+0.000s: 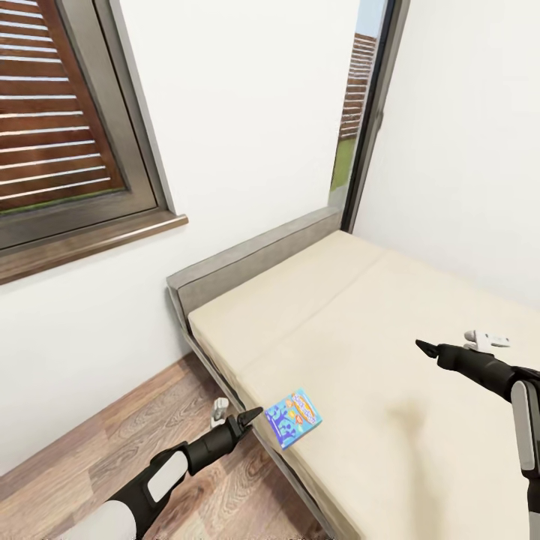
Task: Put all the toys in the child's room - the three board games (two on the bed and one on the table), the two jigsaw puzzles on the table, and the tennis ball on the table - inside the toy box on the table in the child's room.
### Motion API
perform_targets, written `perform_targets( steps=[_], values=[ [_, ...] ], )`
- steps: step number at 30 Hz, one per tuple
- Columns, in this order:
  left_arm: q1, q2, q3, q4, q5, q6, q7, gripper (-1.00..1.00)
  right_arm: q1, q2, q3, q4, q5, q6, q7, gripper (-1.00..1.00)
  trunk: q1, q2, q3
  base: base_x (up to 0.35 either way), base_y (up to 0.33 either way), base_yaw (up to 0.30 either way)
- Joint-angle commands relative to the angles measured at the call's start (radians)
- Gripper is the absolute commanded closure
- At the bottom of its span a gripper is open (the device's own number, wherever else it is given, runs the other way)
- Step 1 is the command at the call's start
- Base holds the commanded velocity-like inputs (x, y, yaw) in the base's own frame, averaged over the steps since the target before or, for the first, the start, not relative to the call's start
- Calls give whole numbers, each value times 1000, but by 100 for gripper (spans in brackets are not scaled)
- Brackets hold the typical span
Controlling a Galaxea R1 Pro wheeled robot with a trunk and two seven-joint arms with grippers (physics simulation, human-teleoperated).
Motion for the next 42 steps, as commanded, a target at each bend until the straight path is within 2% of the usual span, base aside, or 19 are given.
perform_targets(
  steps=[1, 18, 42],
  values=[
    [-1, 1, -4, 0, 10, 9, -1, -100, -1, 0, -1, -1, 1, 5, 5, -100, 0, 0, -2, 0, 0, 0],
    [-22, 22, -4, 0, 10, 9, -10, -100, -1, -1, -1, 0, 1, 5, 5, -100, 0, 0, -16, 0, 0, 0],
    [-25, 26, -4, 4, 11, 9, -10, -100, -1, 1, -1, -1, 1, 5, 5, -100, 0, 0, -28, 0, 0, 0]
  ],
)
